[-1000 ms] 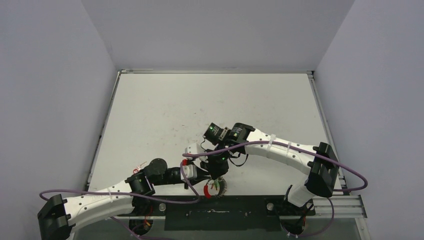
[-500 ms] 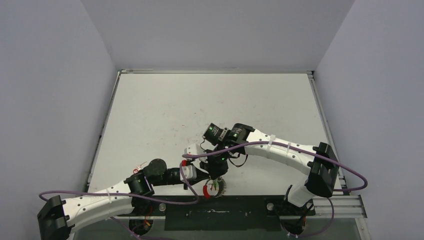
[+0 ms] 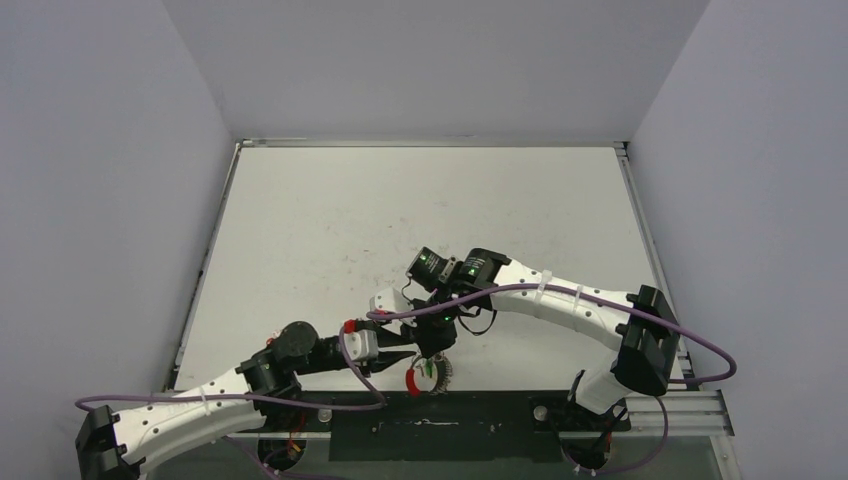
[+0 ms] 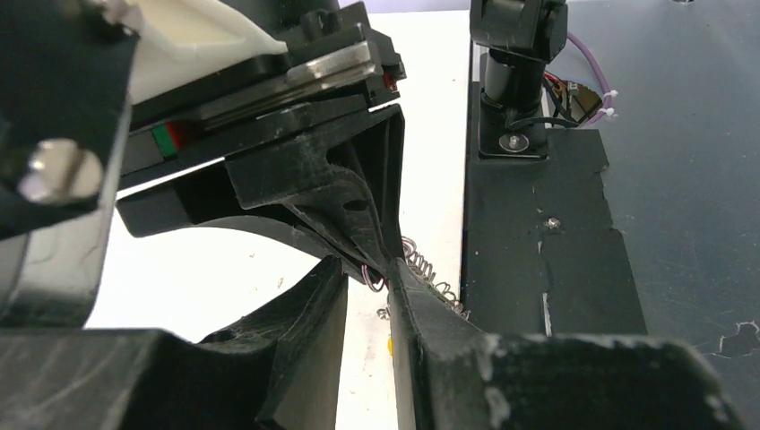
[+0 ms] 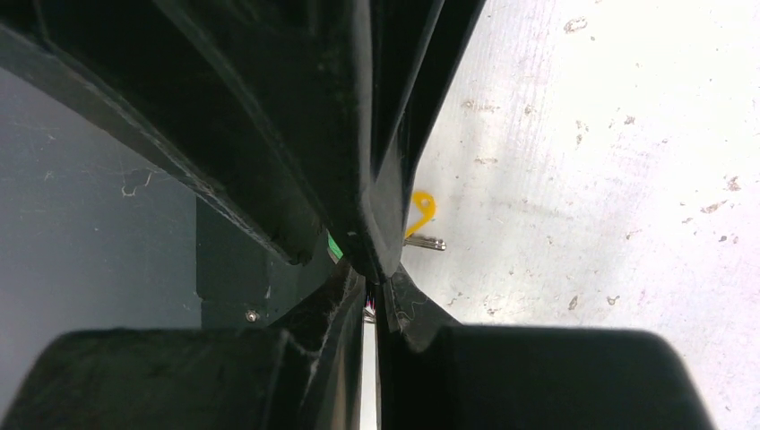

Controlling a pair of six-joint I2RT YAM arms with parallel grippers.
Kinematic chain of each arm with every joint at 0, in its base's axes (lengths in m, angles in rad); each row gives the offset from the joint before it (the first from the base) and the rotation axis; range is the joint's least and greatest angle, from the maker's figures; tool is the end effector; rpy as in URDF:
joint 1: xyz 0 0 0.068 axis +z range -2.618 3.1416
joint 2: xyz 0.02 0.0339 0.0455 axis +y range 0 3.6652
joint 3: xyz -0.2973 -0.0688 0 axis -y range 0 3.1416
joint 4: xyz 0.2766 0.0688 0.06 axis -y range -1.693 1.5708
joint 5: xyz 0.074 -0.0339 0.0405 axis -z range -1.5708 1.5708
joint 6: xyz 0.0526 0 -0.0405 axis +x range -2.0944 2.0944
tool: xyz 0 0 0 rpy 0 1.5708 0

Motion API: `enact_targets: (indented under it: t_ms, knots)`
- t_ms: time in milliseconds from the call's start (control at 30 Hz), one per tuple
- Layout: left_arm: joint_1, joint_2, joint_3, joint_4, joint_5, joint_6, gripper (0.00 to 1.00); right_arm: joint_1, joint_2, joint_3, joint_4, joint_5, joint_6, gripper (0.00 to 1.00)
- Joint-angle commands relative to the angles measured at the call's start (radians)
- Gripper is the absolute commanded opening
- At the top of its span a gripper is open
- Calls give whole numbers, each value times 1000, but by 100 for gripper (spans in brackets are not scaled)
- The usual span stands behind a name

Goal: Put the keys on the keyring

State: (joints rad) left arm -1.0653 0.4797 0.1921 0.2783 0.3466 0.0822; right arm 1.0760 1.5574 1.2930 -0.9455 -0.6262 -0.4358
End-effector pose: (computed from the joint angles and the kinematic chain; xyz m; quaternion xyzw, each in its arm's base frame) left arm 0.0628 -0.1504 0.2286 0.4817 0.5218 -0.4352 0.5534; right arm 0.1343 0.3137 0.2873 -0.6822 0.6431 0.3413 0.0667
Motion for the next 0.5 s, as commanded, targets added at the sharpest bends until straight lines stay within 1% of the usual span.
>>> enact_targets:
  t_ms: [0, 133, 333, 433, 467]
  knots:
    - [1, 38, 29, 33, -24, -13, 23, 8, -43, 6, 7, 3, -12, 0]
    - [2, 105, 49, 42, -31, -12, 23, 7, -43, 9, 4, 3, -9, 0]
    - [1, 164, 51, 109, -25, -19, 28, 9, -46, 7, 2, 8, -8, 0]
    - [1, 175, 45, 141, -27, -28, 27, 10, -46, 10, 4, 8, -4, 0]
    - [1, 180, 40, 155, -26, -31, 25, 10, -46, 11, 4, 6, -4, 0]
